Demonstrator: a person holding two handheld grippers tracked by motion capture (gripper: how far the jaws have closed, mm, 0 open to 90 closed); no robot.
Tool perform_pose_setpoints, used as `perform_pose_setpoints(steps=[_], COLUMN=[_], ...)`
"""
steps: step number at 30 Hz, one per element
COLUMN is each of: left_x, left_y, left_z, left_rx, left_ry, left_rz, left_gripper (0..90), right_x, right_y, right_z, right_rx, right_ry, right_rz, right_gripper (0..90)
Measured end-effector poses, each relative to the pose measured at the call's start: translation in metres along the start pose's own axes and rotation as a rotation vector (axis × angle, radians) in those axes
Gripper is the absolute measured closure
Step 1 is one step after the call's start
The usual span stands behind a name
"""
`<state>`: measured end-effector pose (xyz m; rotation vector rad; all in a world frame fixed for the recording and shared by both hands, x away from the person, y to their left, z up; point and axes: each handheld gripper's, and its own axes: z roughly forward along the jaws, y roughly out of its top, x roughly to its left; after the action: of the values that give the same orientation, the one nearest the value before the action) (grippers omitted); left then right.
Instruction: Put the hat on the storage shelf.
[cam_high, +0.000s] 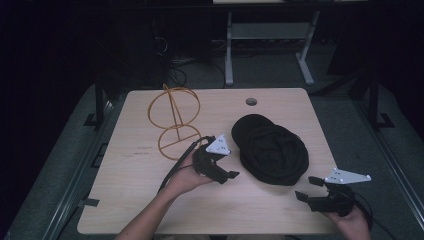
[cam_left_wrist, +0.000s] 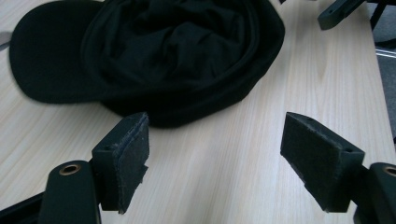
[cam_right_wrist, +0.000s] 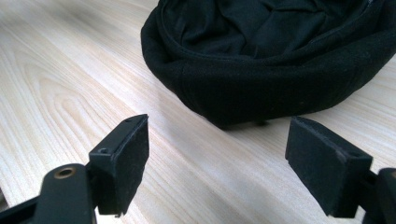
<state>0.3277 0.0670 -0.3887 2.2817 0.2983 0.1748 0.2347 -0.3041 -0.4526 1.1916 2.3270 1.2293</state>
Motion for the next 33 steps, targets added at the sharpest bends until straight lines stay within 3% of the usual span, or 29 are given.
perform_pose_setpoints(steps=[13, 19, 33], left_x=[-0.001, -0.002, -0.004], left_y=[0.025, 0.034, 0.045], left_z=[0.031, 0.047, 0.088], left_rx=[0.022, 0.038, 0.129], left_ry=[-0.061, -0.11, -0.18], left_rz=[0.049, 0.077, 0.124], left_gripper=[23.6, 23.5, 26.8], right_x=[0.0, -0.001, -0.002], right_y=[0.0, 0.0, 0.0], right_z=[-0.001, -0.002, -0.005], right_rx=[-0.004, -0.01, -0.02], right_ry=[0.001, 0.002, 0.01], right_rz=[0.004, 0.004, 0.005], right_gripper=[21.2, 21.2, 21.3])
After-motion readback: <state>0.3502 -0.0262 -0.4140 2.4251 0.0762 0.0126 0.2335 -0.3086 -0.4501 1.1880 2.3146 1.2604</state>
